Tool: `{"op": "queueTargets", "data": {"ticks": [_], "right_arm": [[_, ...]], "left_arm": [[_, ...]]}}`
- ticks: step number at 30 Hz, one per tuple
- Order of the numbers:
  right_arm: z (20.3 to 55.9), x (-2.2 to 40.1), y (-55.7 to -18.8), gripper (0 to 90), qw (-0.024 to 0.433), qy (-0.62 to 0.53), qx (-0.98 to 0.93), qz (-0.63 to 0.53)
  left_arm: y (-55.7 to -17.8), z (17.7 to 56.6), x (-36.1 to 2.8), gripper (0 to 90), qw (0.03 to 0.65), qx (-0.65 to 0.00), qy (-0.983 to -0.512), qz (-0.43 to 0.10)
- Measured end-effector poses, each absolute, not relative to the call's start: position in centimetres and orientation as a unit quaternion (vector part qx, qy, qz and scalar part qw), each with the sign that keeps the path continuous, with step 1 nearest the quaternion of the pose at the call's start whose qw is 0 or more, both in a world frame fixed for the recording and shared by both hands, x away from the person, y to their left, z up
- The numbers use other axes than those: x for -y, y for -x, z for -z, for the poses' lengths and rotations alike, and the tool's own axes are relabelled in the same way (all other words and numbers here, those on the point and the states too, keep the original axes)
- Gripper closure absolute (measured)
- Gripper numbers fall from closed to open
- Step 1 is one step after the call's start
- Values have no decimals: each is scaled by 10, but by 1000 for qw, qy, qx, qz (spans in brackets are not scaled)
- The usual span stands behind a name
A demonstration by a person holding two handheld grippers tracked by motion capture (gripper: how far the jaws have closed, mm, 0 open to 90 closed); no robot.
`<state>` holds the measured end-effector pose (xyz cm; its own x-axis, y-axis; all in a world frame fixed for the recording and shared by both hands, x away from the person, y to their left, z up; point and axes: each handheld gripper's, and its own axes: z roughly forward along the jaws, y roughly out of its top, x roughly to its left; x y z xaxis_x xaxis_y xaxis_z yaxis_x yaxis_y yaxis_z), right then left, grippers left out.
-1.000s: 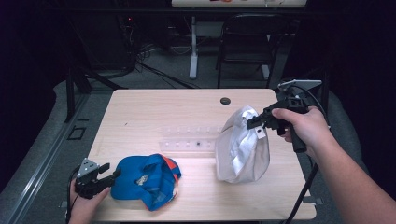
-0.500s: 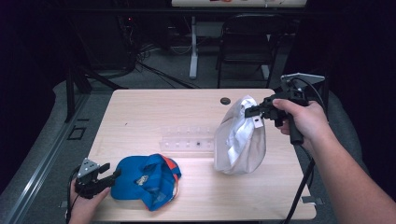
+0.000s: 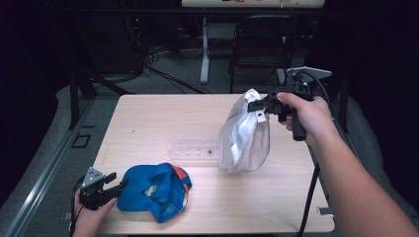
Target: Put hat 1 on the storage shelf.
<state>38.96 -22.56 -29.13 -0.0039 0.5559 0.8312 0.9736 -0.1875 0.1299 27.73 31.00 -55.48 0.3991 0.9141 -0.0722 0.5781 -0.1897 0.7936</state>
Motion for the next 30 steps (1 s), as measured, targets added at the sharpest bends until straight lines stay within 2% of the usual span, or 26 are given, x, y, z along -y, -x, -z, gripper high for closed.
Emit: {"op": "queueTargets", "data": {"ticks": [30], "right_arm": [[305, 149, -451, 800, 268, 638, 595, 408]], "left_arm": [[-277, 553, -309, 448, 390, -497, -746, -211]]}}
